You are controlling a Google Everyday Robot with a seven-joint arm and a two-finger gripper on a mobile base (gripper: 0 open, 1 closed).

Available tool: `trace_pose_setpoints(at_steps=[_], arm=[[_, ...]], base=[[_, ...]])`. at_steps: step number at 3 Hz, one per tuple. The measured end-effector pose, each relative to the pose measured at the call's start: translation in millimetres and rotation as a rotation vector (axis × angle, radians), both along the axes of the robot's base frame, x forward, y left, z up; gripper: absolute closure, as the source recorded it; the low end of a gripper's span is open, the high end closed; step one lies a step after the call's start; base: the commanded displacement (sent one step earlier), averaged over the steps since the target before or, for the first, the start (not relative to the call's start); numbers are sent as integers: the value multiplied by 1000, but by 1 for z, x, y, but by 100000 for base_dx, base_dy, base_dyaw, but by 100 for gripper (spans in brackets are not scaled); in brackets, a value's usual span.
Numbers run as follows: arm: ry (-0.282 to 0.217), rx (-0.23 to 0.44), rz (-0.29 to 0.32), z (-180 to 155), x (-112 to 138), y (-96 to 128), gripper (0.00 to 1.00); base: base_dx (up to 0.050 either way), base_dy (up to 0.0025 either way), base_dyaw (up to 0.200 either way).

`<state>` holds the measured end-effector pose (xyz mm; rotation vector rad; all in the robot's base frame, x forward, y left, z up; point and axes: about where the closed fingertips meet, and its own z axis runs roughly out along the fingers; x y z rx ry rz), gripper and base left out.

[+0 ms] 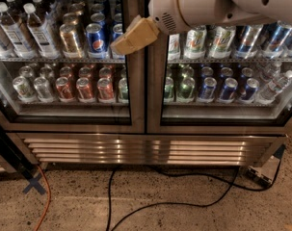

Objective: Open left fridge door

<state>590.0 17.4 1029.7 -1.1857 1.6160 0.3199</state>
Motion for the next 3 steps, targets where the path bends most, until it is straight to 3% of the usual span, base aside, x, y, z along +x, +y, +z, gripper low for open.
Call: trace_pose_setpoints(at_steps=[1, 3], arm=[[-30, -25, 20, 11, 13, 12, 0], [-68, 5, -27, 25, 46, 11, 0]], base=[[0, 0, 0], [0, 0, 0]])
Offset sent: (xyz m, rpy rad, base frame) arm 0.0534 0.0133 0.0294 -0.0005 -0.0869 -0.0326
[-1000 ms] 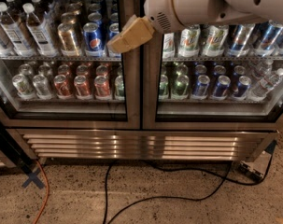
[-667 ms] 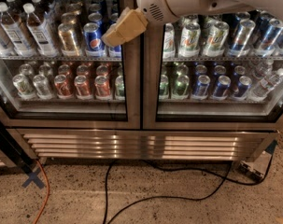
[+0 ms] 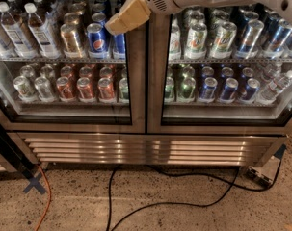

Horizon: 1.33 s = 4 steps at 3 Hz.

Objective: Open left fridge door

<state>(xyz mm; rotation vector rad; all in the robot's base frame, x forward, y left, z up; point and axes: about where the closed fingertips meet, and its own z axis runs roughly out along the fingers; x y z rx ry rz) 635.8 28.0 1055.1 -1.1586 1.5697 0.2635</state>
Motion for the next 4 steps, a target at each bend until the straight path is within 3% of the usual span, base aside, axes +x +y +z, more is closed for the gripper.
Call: trace_pose_setpoints(at_steps=[1, 4], arm=[[23, 21, 23, -5, 15, -3, 0], [37, 0, 27, -15, 14, -1, 0]], base=[[0, 0, 0], [0, 0, 0]])
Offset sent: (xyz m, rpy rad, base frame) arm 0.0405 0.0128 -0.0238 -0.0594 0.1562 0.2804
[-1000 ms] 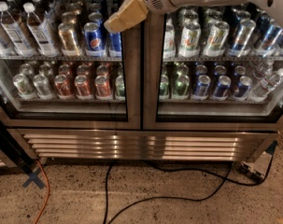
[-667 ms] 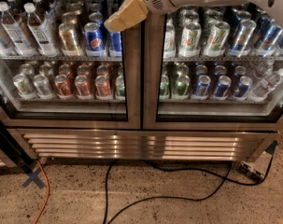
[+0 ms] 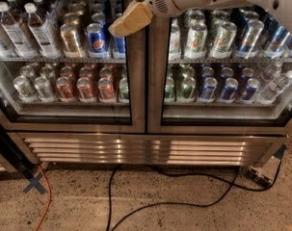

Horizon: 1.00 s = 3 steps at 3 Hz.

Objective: Open left fridge door

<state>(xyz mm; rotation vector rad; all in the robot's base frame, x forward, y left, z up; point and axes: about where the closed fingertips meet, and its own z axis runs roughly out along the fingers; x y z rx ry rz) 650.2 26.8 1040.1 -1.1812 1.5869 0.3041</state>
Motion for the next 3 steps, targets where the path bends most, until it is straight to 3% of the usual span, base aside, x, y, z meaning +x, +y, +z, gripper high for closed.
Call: trace_pose_setpoints(at_steps=[3], arm=[[-32, 14, 45, 18, 1, 22, 0]], base=[[0, 0, 0]])
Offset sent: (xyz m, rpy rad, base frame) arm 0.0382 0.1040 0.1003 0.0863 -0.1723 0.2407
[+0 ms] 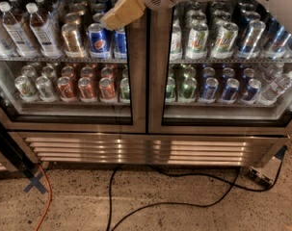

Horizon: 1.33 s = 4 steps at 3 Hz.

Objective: Open left fridge door

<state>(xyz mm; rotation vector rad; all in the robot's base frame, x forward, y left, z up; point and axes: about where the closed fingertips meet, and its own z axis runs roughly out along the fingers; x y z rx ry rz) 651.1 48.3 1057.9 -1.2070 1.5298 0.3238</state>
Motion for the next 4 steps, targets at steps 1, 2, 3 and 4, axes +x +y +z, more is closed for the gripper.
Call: trace_pose_setpoints(at_steps=[1, 2, 3, 4], arm=[[-1, -22, 26, -8, 2, 7, 0], [10, -8, 89, -11, -3, 29, 0], [10, -8, 89, -11, -4, 25, 18], [10, -8, 89, -11, -4, 25, 42]], base=[[0, 0, 0], [0, 0, 0], [0, 0, 0], [0, 0, 0]])
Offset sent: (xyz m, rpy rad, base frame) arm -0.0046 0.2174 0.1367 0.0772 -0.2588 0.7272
